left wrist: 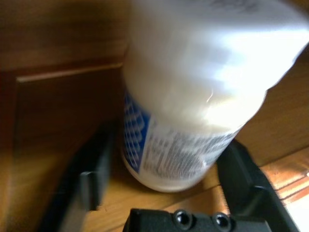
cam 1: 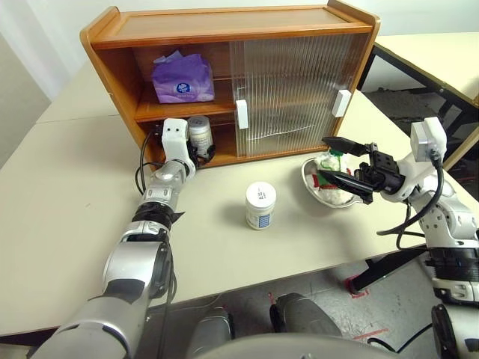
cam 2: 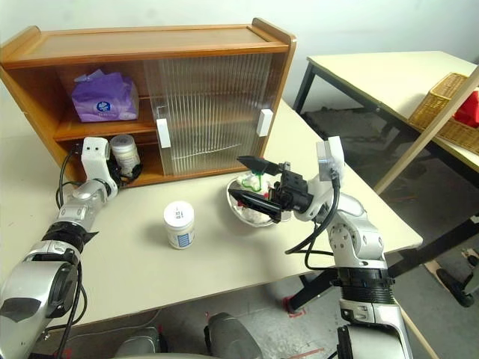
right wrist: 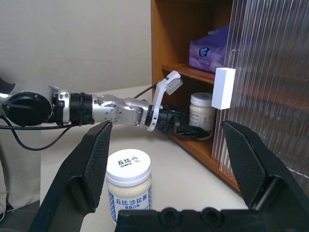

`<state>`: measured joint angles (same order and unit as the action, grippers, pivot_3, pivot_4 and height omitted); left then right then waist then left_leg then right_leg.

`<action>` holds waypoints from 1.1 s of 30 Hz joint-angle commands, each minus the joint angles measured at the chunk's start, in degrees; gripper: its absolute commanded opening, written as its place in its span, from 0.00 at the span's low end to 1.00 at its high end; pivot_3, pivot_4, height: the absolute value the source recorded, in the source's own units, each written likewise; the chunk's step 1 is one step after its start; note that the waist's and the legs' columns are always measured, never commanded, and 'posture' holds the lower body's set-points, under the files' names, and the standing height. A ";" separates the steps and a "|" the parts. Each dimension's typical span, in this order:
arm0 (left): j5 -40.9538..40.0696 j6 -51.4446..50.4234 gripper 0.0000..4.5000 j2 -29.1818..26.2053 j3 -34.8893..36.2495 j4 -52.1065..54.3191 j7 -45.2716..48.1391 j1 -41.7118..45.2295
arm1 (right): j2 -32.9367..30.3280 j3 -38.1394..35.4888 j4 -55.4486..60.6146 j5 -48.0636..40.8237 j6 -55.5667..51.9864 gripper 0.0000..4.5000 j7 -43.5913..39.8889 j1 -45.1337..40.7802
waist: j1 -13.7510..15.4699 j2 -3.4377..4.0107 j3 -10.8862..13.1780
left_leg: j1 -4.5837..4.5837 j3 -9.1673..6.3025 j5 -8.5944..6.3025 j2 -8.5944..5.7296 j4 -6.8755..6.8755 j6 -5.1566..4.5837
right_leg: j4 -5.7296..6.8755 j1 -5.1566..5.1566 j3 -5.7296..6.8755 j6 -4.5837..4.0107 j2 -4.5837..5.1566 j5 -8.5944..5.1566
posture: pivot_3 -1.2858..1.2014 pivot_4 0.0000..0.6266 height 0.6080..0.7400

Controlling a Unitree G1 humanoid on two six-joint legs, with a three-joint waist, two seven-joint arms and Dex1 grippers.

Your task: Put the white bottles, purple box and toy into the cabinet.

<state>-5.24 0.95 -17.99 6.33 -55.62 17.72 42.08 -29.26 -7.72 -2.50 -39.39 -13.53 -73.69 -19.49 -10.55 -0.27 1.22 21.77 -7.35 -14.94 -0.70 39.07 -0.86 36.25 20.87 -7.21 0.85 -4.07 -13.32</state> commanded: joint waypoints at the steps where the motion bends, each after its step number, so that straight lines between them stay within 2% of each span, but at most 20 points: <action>1: 0.18 0.32 0.99 0.03 0.18 1.86 0.12 -2.13 | -0.02 0.47 0.28 0.56 0.37 1.00 -0.28 -0.50 | -0.02 0.00 0.00 | -0.02 0.01 0.00 0.00 0.00 0.00 | 0.00 -0.02 0.02 0.00 0.00 0.00 | 0.42 0.00 1.00; 8: -0.17 -0.72 0.99 0.11 0.24 5.34 0.20 -4.45 | -0.11 0.46 -0.22 0.63 0.47 1.00 -0.70 -0.66 | 0.03 0.00 0.00 | -0.02 0.07 0.02 -0.03 0.05 0.01 | 0.00 -0.05 0.03 0.02 0.00 0.03 | 0.42 0.00 1.00; 14: -0.73 -3.81 0.99 0.64 0.10 13.19 0.08 -8.41 | 0.01 0.41 -0.25 0.59 0.39 1.00 -0.61 -0.52 | -0.01 0.00 0.00 | -0.02 0.15 0.01 -0.04 0.07 0.01 | 0.00 -0.06 0.04 0.01 0.00 0.03 | 0.42 0.00 1.00; 17: -1.50 -5.00 0.85 0.73 0.91 16.48 -0.41 -9.81 | 0.38 0.80 -0.59 0.88 0.68 1.00 -0.73 -0.40 | 0.03 0.00 0.00 | -0.02 0.28 0.02 -0.05 0.08 0.02 | 0.00 -0.06 0.06 0.01 0.00 0.03 | 0.42 0.00 1.00; 28: -0.60 -9.98 0.02 0.49 -0.14 24.34 -2.25 -13.22 | 1.22 1.27 -0.71 1.28 0.96 1.00 -0.80 -0.18 | 0.09 0.00 0.00 | -0.02 0.04 0.02 -0.03 0.11 0.03 | 0.00 -0.08 -0.01 -0.06 0.01 0.07 | 0.42 0.00 1.00; 33: -0.72 -11.84 0.01 1.17 -0.34 26.89 -3.19 -14.35 | 1.26 1.01 -0.67 1.36 0.87 1.00 -0.65 -0.06 | 0.10 0.00 0.00 | -0.01 -0.04 0.02 -0.04 0.11 0.03 | 0.00 -0.07 -0.04 -0.07 0.02 0.07 | 0.42 0.00 1.00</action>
<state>-6.54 -9.73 -17.02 6.34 -29.83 15.00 28.44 -28.12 -6.99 -2.87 -38.29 -12.97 -74.21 -19.74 -10.46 -0.27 1.22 21.75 -7.39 -14.92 -0.73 39.18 -0.83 36.25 20.79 -7.25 0.78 -4.05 -13.24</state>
